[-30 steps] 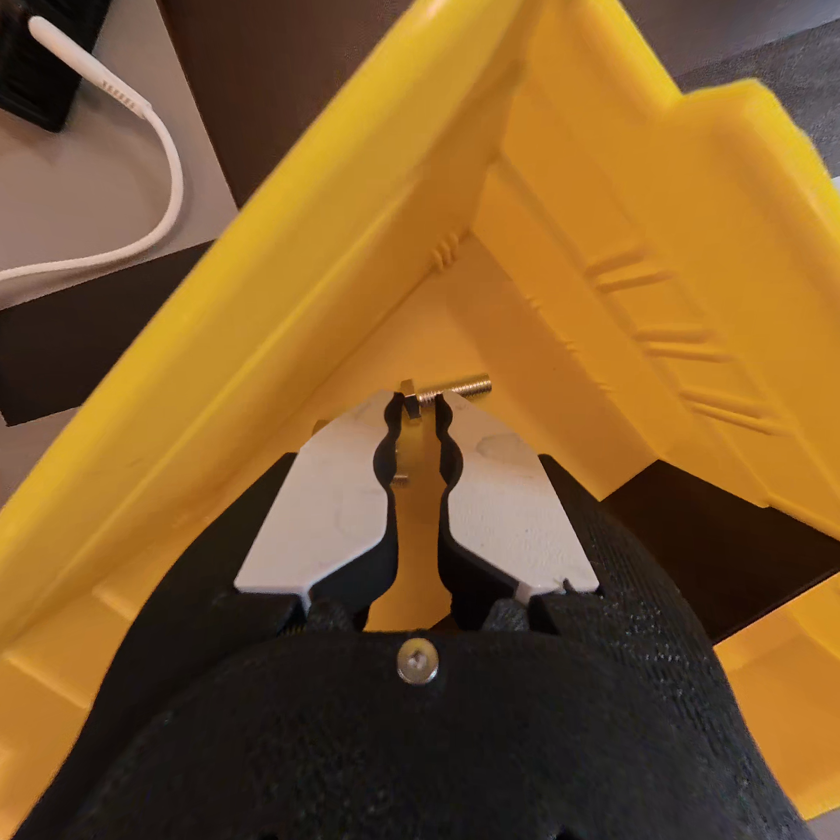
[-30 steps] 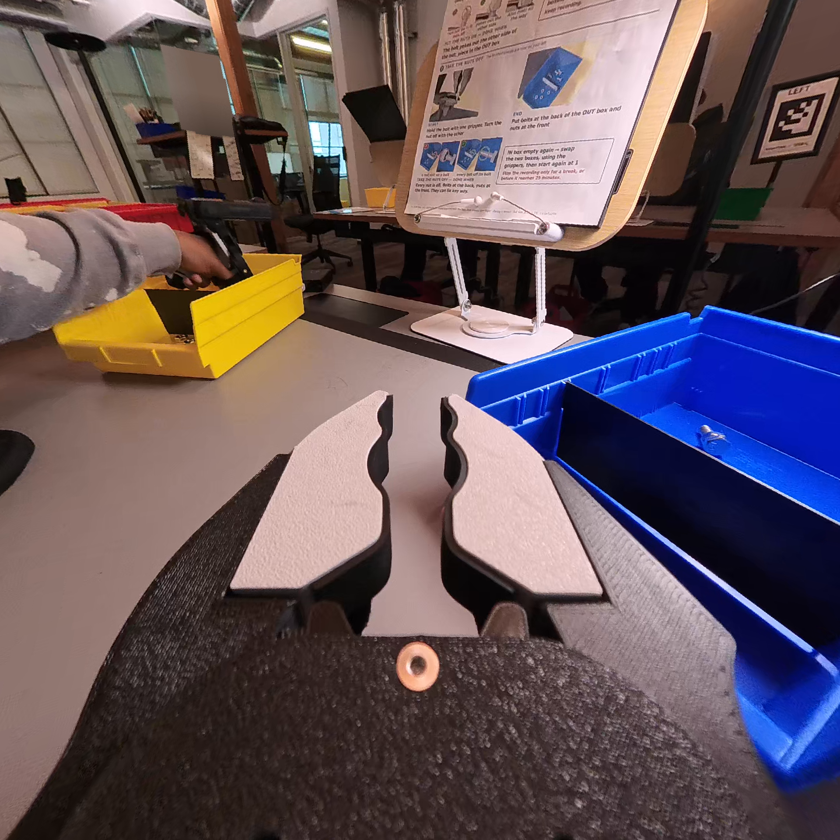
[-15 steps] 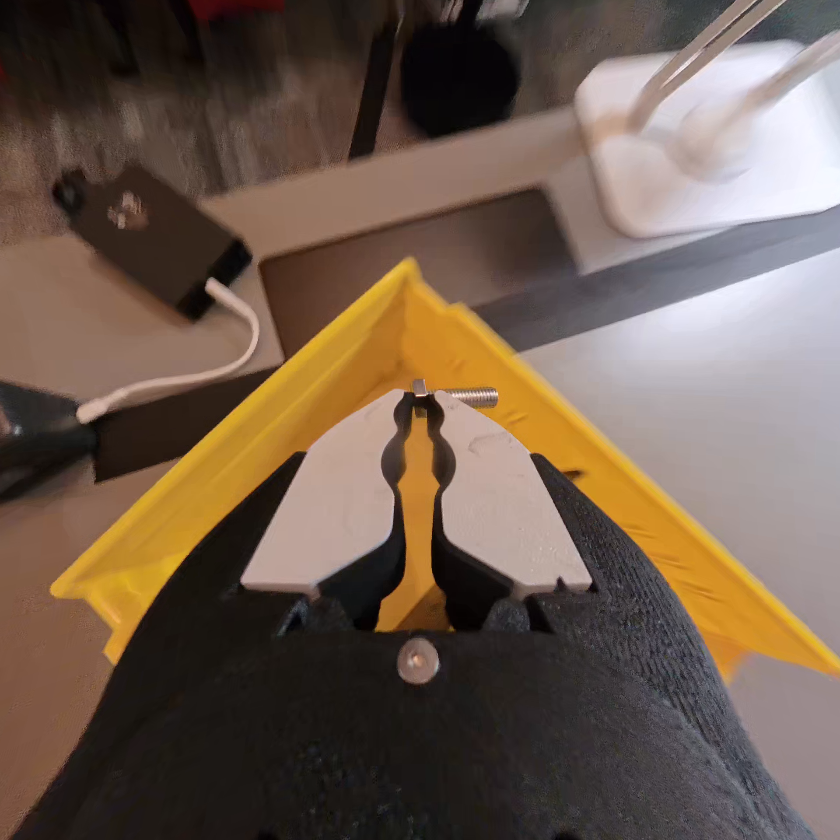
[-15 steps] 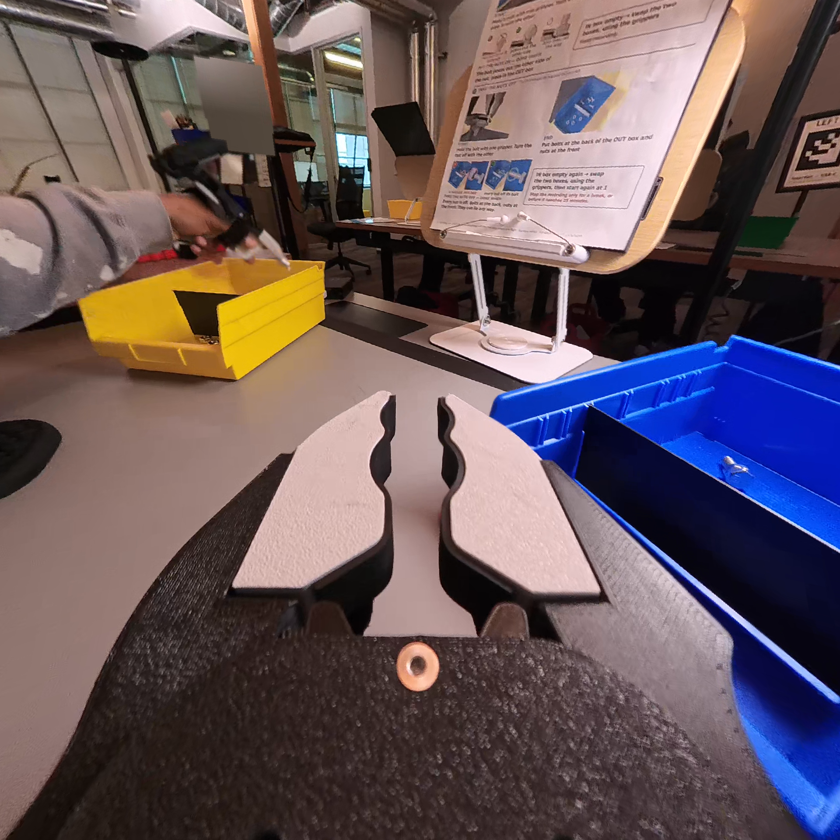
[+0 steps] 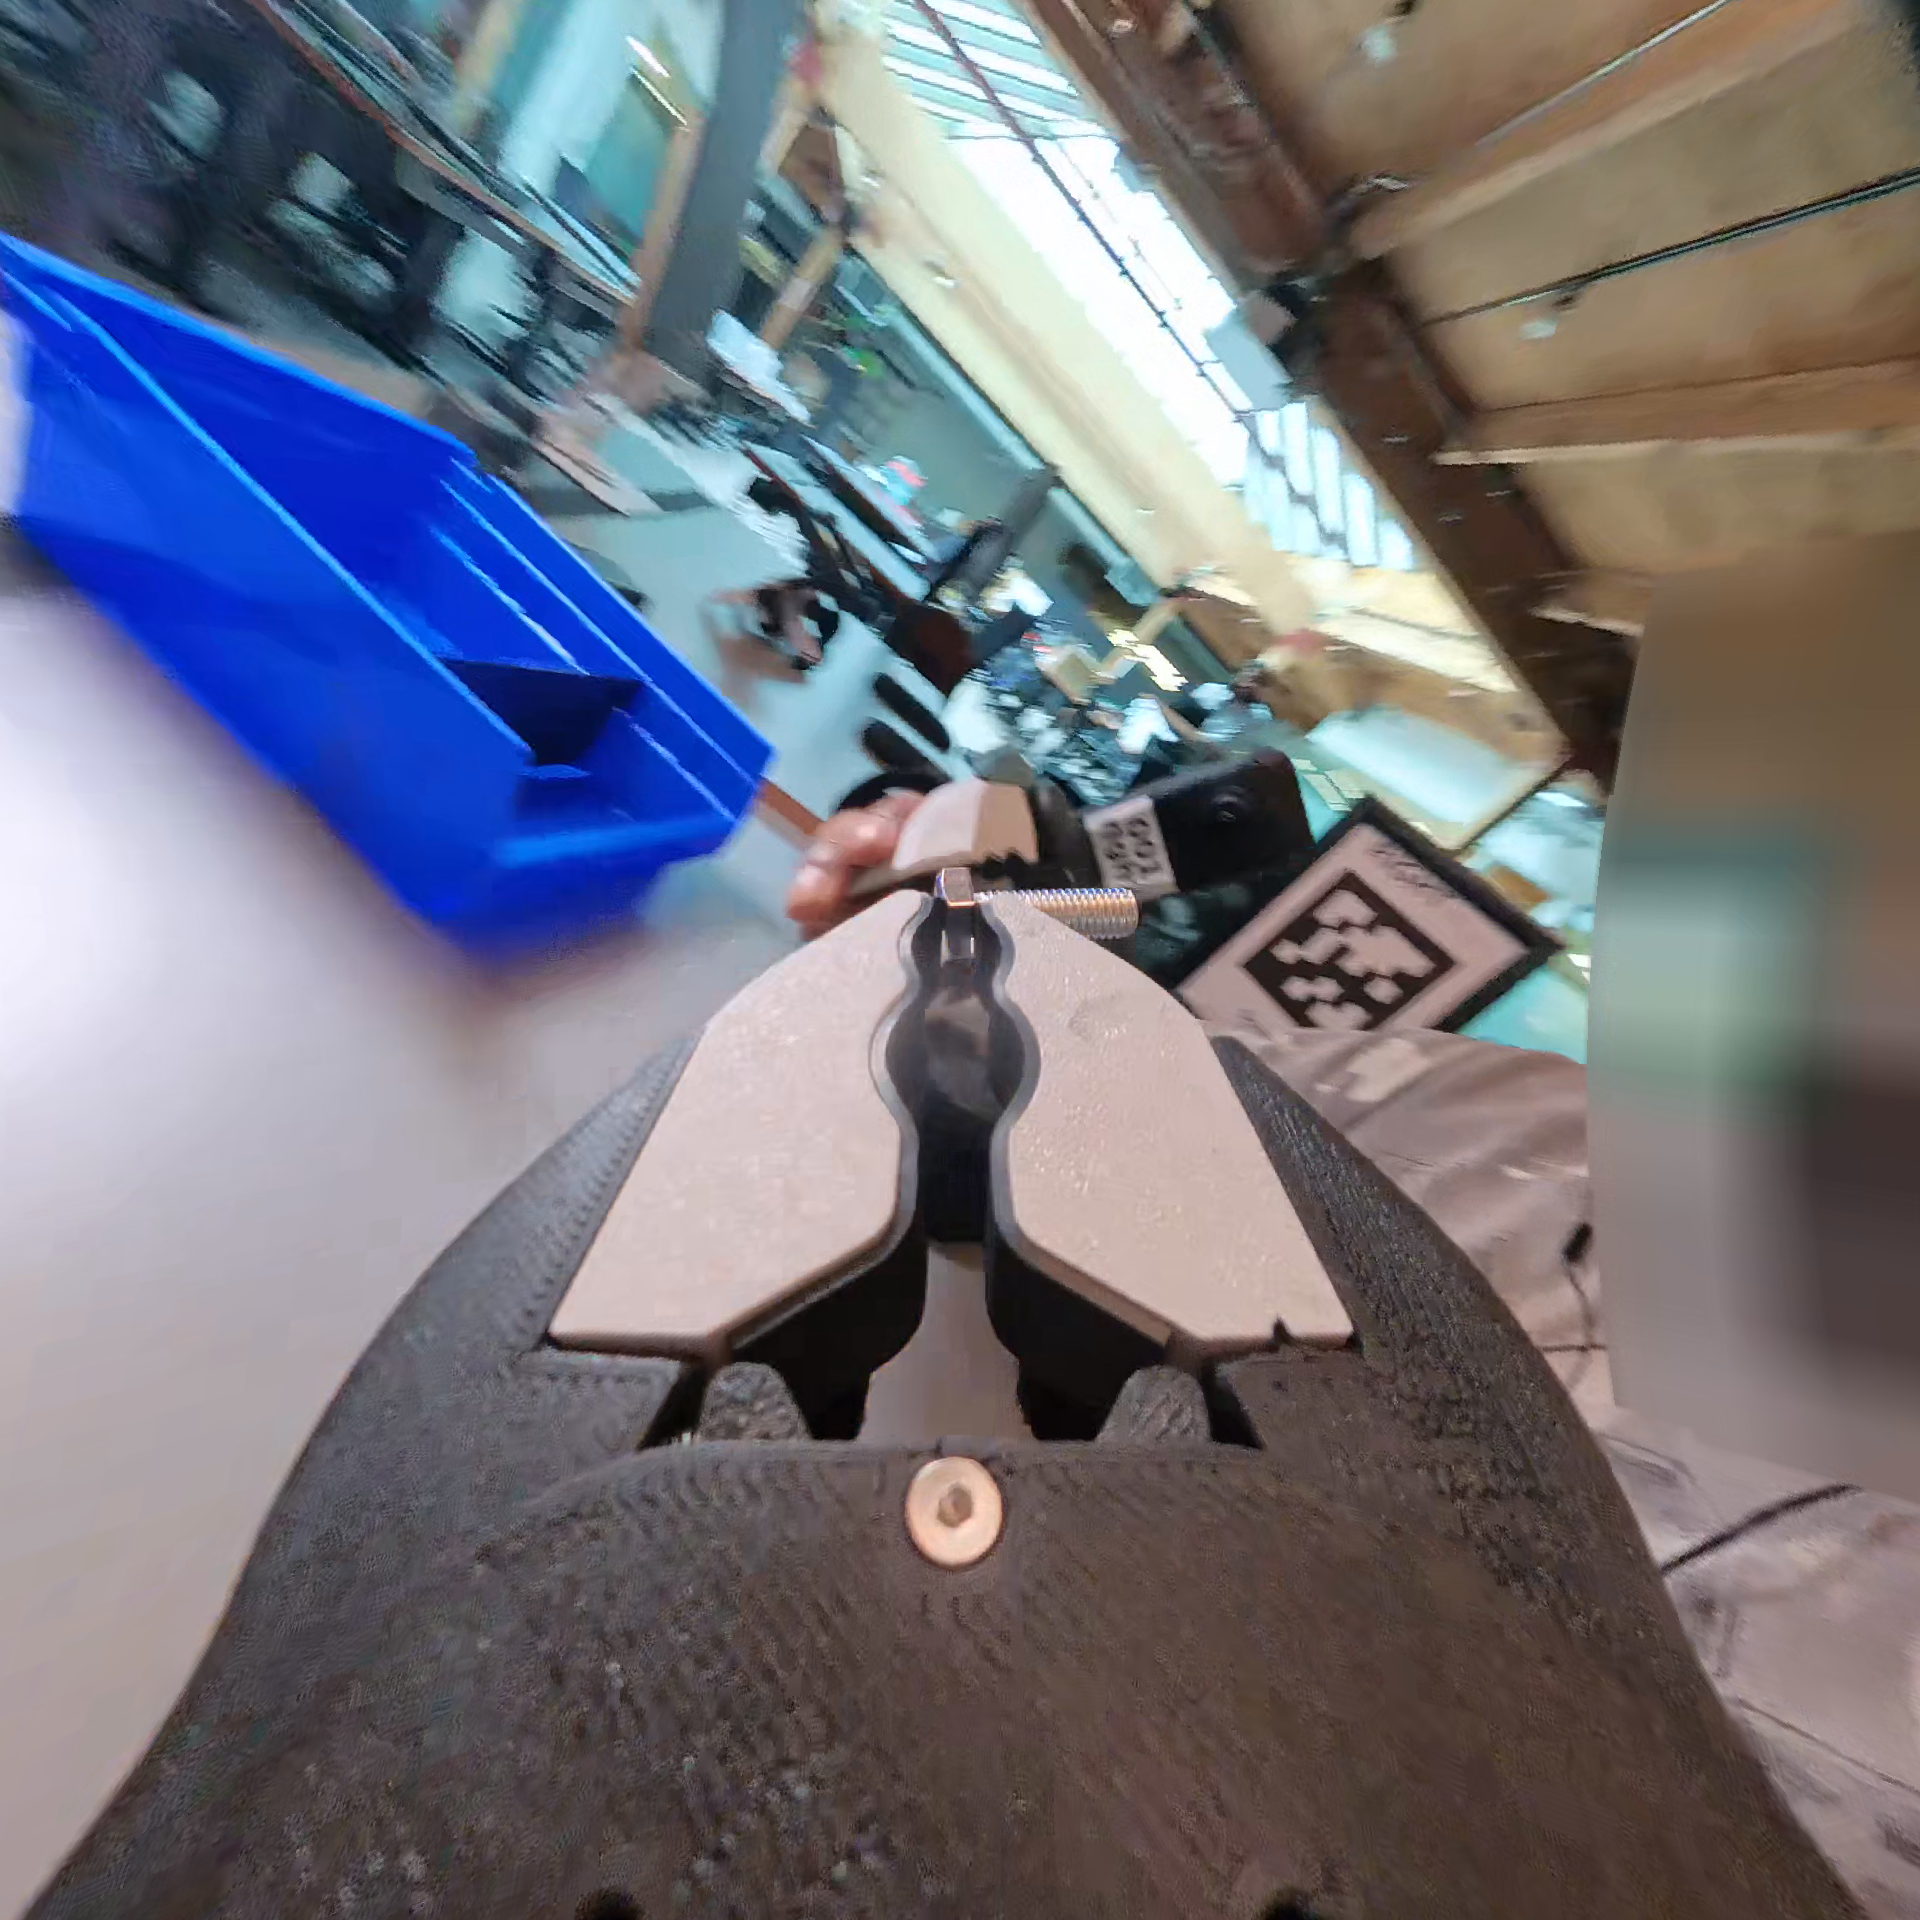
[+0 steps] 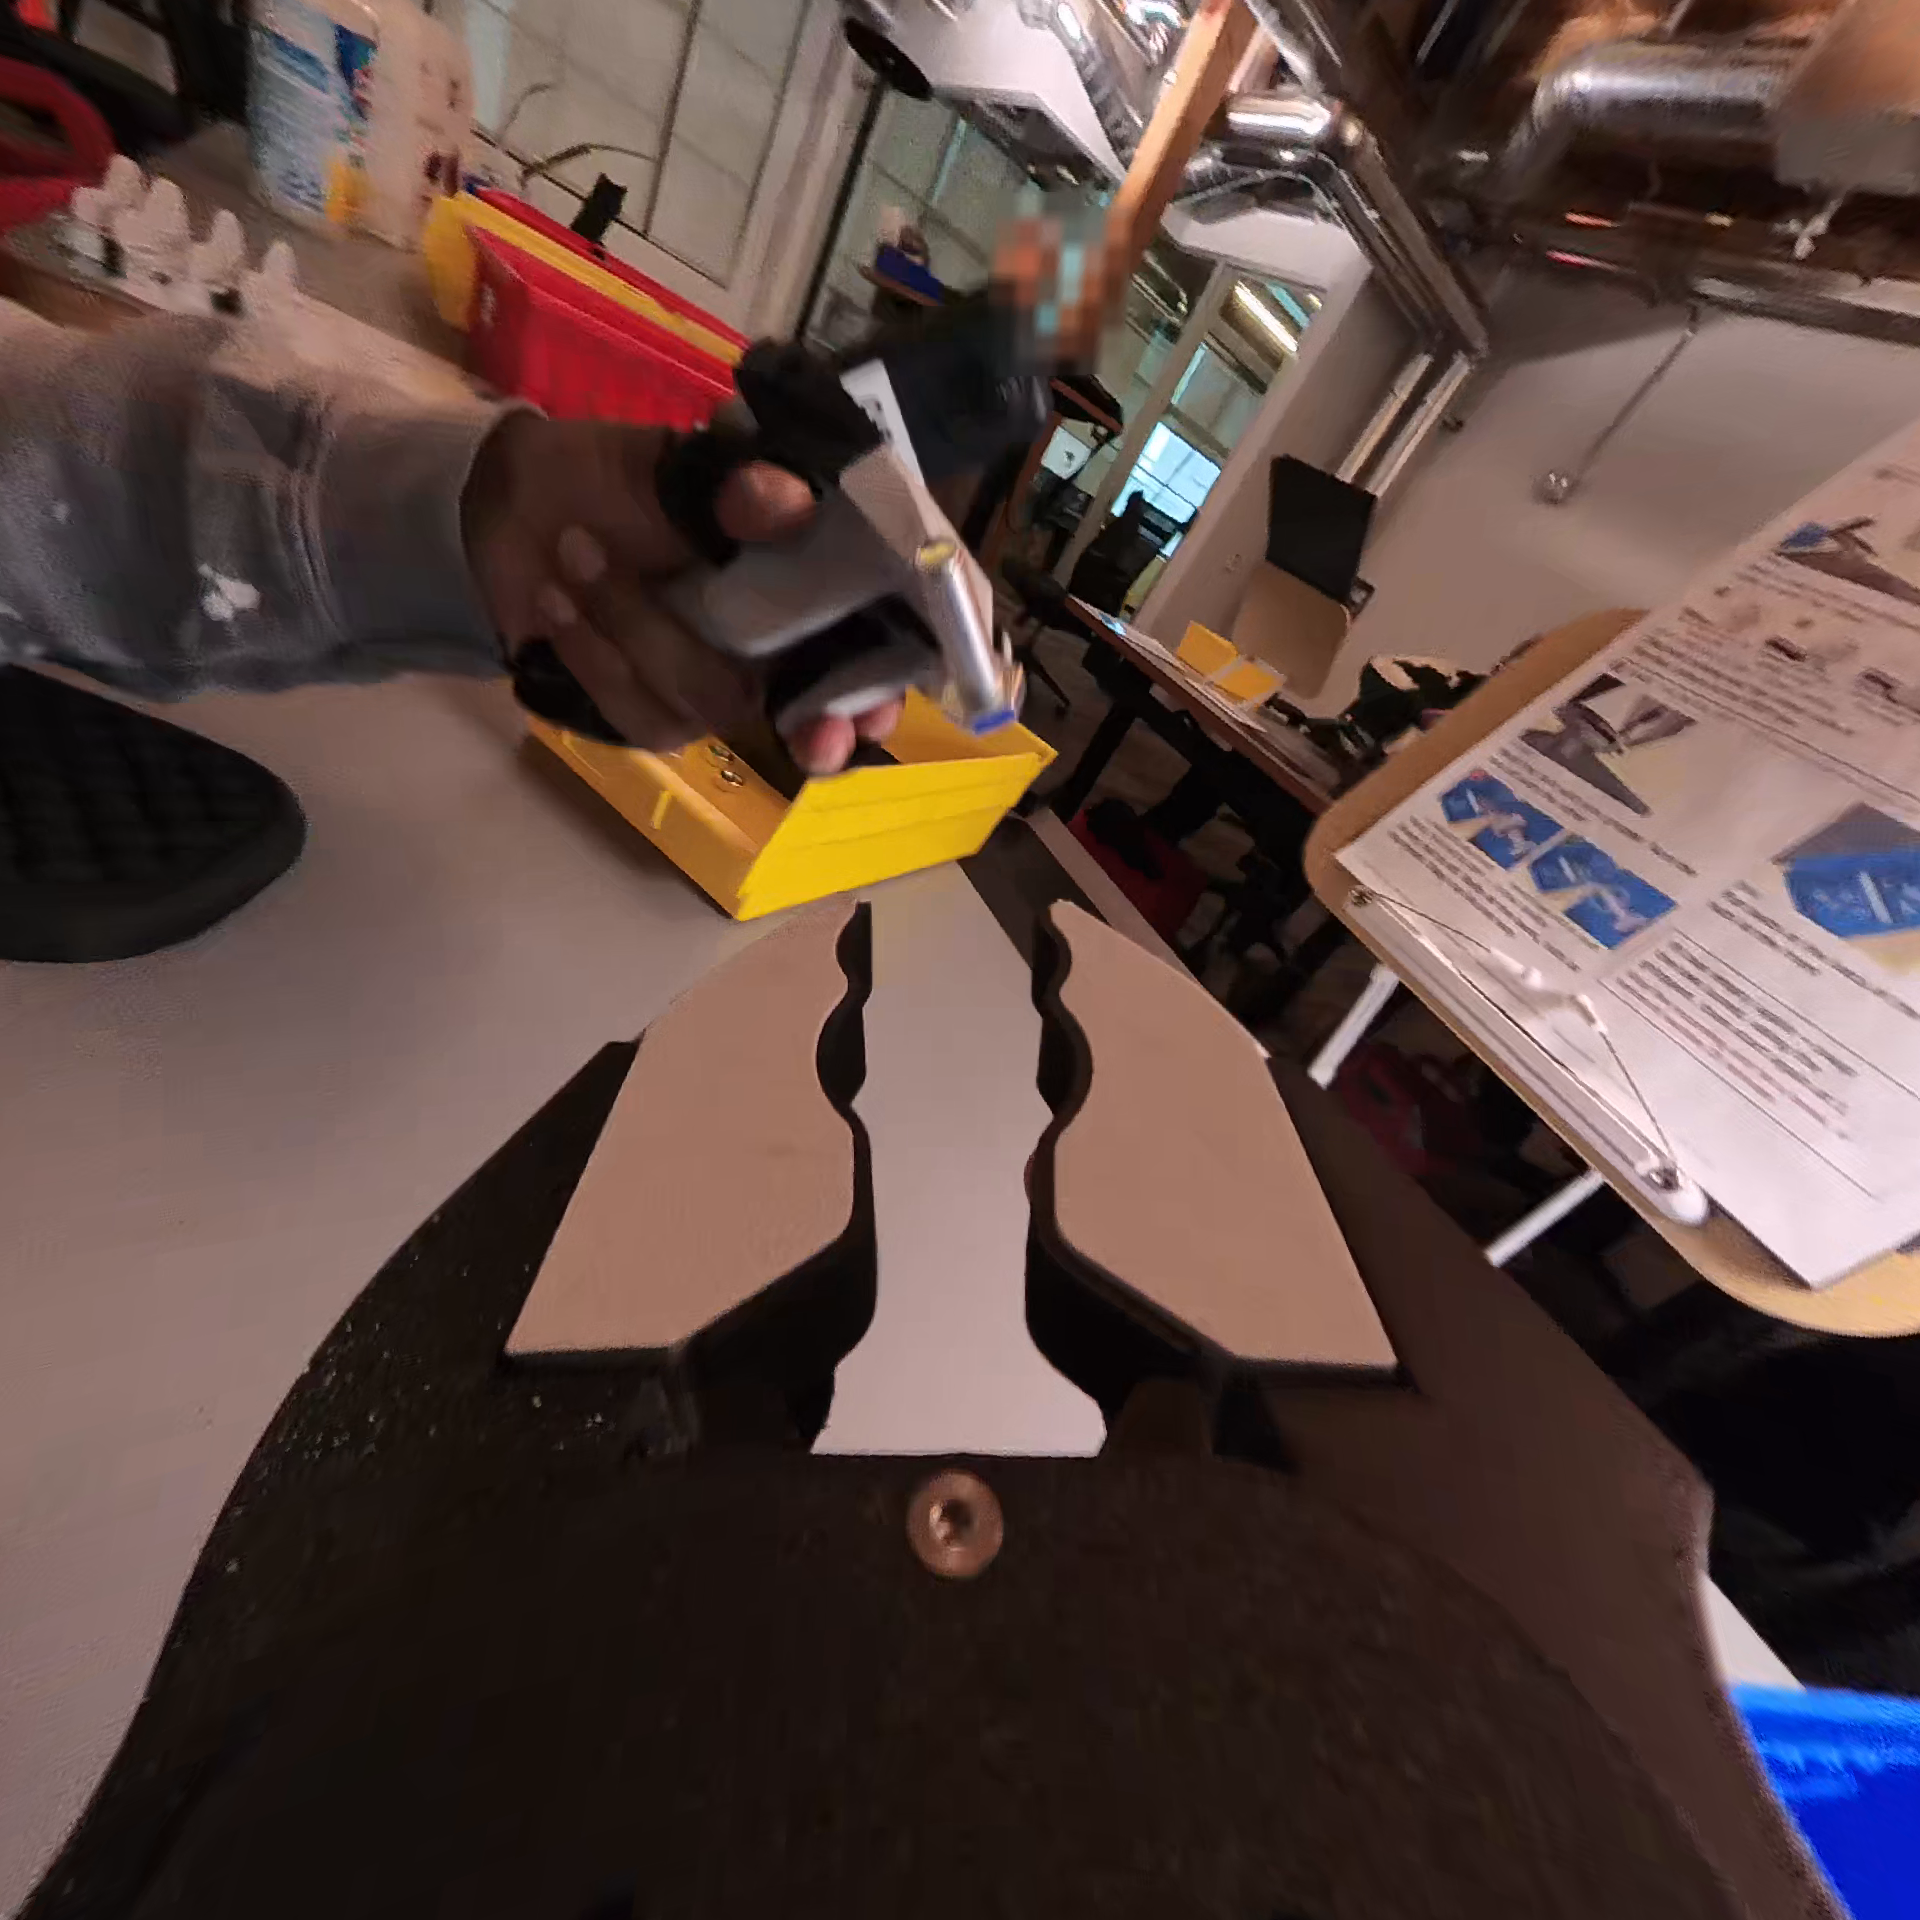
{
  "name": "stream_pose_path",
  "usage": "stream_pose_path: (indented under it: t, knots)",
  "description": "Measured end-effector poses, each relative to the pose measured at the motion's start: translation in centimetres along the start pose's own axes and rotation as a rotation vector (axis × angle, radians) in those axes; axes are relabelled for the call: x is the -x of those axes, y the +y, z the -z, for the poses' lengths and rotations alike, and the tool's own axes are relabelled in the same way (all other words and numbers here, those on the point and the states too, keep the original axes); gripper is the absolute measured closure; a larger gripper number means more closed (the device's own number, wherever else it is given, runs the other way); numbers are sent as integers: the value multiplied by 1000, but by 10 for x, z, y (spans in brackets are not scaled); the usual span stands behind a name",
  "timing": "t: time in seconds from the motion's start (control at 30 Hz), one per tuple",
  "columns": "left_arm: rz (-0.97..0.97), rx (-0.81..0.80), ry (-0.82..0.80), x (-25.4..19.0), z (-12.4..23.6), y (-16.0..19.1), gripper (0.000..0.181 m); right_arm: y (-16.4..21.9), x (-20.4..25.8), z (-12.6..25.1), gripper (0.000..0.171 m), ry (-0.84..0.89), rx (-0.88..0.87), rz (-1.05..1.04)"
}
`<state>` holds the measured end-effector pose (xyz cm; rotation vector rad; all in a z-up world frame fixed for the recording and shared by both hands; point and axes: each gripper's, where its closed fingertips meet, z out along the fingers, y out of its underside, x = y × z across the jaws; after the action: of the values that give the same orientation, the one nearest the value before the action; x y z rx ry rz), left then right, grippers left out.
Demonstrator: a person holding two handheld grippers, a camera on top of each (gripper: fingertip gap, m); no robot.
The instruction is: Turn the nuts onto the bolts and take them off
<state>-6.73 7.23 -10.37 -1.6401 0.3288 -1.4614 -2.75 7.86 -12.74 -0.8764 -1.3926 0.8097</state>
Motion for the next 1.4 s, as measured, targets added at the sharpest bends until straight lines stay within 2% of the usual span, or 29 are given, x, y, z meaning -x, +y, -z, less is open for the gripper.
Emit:
stream_pose_path:
  t: [0.1,0.2,0.3,0.47,0.67,0.73,0.83,0.97,1.23,1.4]
  knots:
    - [116,52,121,-4,-23,37,175,-5,21,-3,139,-95,-58,4]
    - [175,133,170,-4,-35,62,175,-4,41,1,143,-184,-75,25]
    - [184,160,198,-5,-38,69,175,-1,48,6,149,-224,-74,33]
    - [217,167,218,-5,-37,73,175,4,49,10,150,-252,-56,60]
    - [261,144,216,3,-38,76,171,14,50,9,153,-221,-12,139]
    - [176,104,194,5,-36,70,164,17,46,8,153,-213,-11,54]
    - [-92,25,56,12,-27,52,153,24,36,8,153,-250,-9,-241]
    - [-377,61,-74,5,-23,50,151,28,37,5,153,-340,-4,-551]
    - [-499,183,-93,1,-35,72,170,30,65,-4,153,-438,26,-628]
    - [-568,142,-82,-8,-35,66,171,20,64,-2,153,-444,-55,-626]
